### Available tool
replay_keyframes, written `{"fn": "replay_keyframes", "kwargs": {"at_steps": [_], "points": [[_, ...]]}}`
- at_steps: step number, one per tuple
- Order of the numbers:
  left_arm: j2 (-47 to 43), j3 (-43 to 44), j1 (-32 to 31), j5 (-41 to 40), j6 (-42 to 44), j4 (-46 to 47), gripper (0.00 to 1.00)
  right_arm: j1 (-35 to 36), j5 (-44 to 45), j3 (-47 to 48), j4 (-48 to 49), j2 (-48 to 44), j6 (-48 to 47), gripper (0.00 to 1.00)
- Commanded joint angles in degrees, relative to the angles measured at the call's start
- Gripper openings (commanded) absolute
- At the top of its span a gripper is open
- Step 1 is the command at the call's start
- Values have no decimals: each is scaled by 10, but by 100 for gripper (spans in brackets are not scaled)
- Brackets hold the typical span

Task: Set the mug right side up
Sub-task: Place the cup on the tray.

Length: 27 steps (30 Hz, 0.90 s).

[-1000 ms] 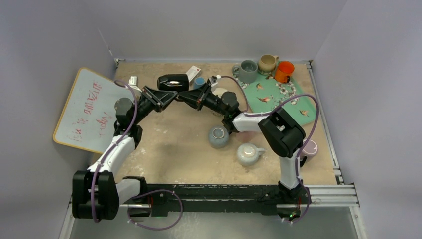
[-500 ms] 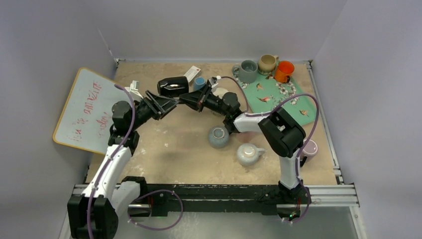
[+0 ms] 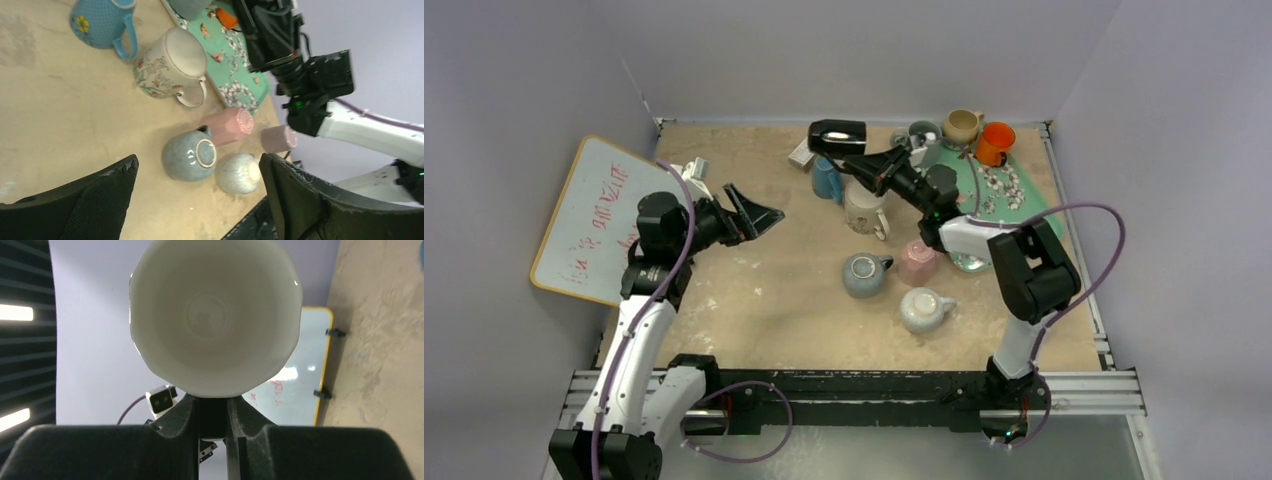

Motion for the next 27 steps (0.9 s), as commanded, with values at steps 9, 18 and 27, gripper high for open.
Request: {"fn": "replay_keyframes", "kwargs": {"at_steps": [9,18,27], "points": [[-16,72,-1,-80,238,-179,93,-147,-26,-45,-78,-127,-148,0],[-34,68,-1,-79,240,-180,93,-209,82,15,-447,-238,-444,0],[-35,68,-2,-67,236,-177,93,-209,299,113,-674,-240,-683,0]]}}
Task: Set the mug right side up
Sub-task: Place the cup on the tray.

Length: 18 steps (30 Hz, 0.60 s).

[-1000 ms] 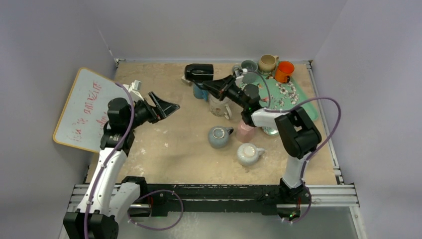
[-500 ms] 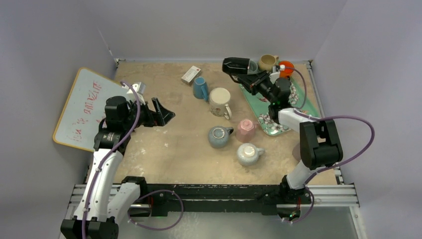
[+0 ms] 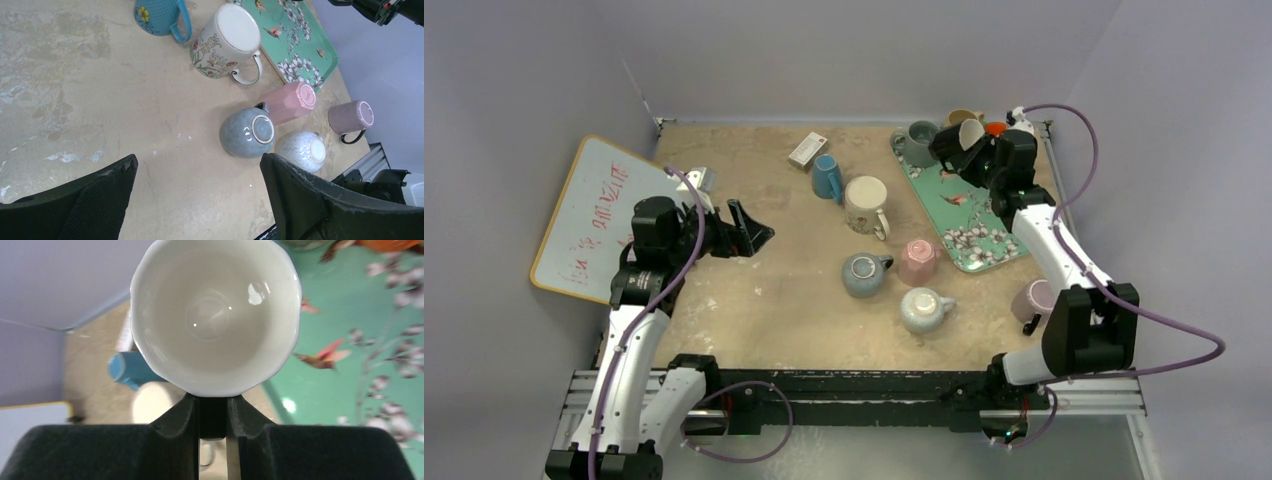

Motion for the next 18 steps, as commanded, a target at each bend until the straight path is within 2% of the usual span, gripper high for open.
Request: {"fn": "replay_keyframes", "kwargs": {"at_steps": [1,3,6,18], "points": [[-7,10,-1,6,13,8,93,1,126,52,-45,-5,-143,0],[-10,9,-1,3,13,6,93,1,146,53,-38,7,-169,0],[-15,6,-1,-2,10,6,94,1,170,39,33,24,-197,0],[-26,10,-1,-10,13,1,95,3,210,135,41,165,-247,0]]}}
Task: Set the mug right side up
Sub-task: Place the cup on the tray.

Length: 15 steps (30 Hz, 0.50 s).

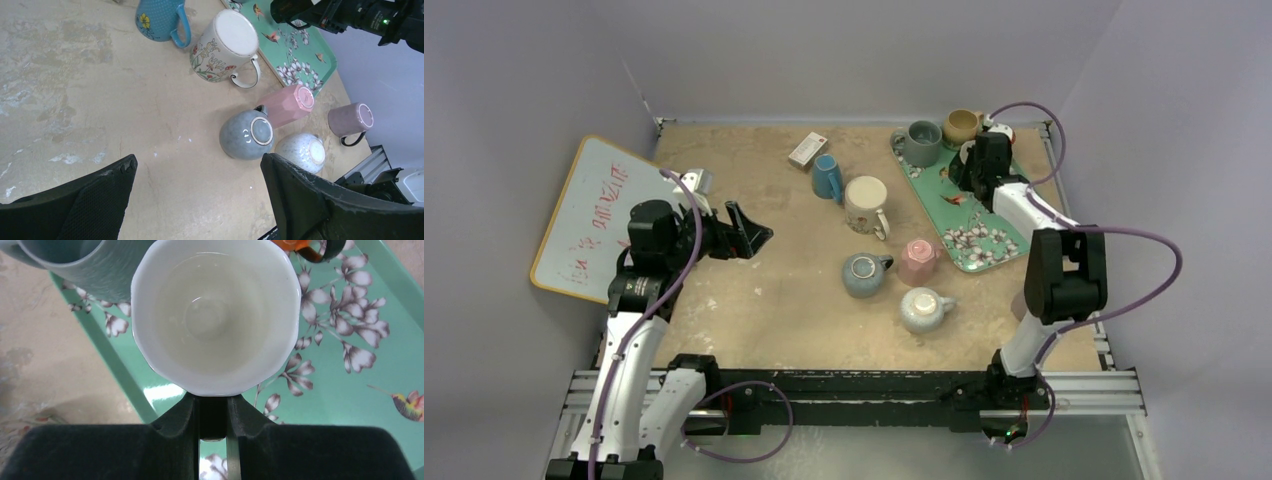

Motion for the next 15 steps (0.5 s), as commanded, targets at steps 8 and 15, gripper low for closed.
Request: {"fn": "replay_keyframes", "kwargs": {"at_steps": [8,15], "points": [[-12,10,-2,-5,13,4,95,8,73,150,53,77,-11,0],[-13,10,-1,-4,13,4,95,37,138,220,-1,133,-6,2]]}}
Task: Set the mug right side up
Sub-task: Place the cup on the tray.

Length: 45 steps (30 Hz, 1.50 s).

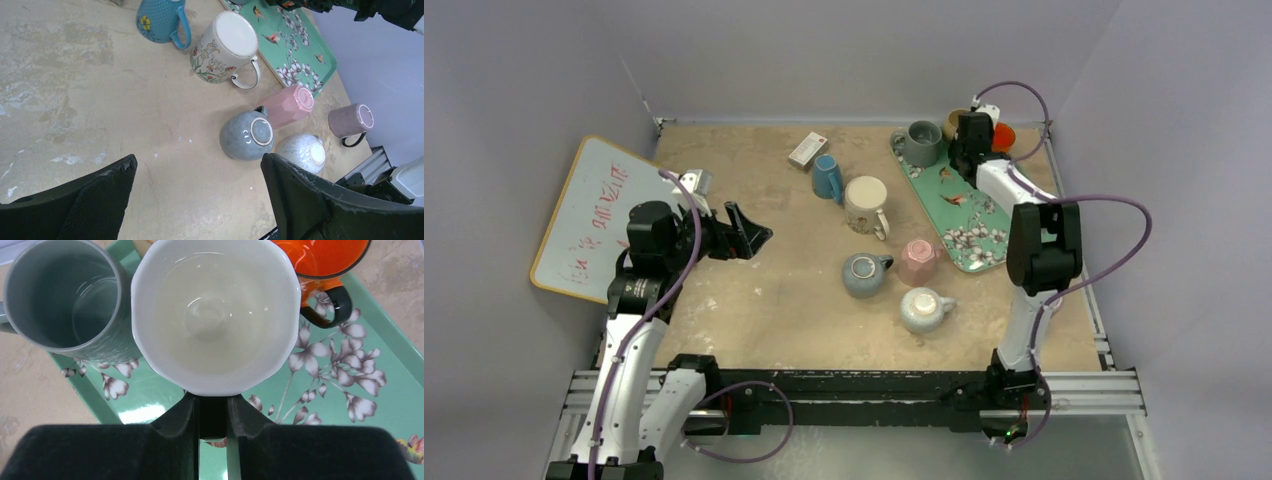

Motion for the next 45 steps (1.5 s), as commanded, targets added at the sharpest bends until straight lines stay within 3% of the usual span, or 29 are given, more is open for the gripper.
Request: {"fn": "replay_keyframes", "kwargs": {"at_steps": [1,12,15,19,23,25,36,45], "points": [[-7,10,-1,-2,14,4,95,24,66,66,8,3,10,3],[-12,10,-1,-1,13,3,95,43,140,116,-55,53,59,12],[-13,8,-1,2,12,4,95,43,132,114,-68,60,80,20],[-14,8,-1,4,12,5,95,42,136,127,-73,73,103,24],[-17,7,-1,4,12,4,95,42,126,150,-76,83,124,43],[-17,7,-1,4,12,4,95,43,127,174,-88,93,130,46],[-18,6,-1,3,12,3,95,42,155,183,-87,110,160,39],[-19,6,-1,5,12,4,95,42,135,139,-61,99,182,43]]}}
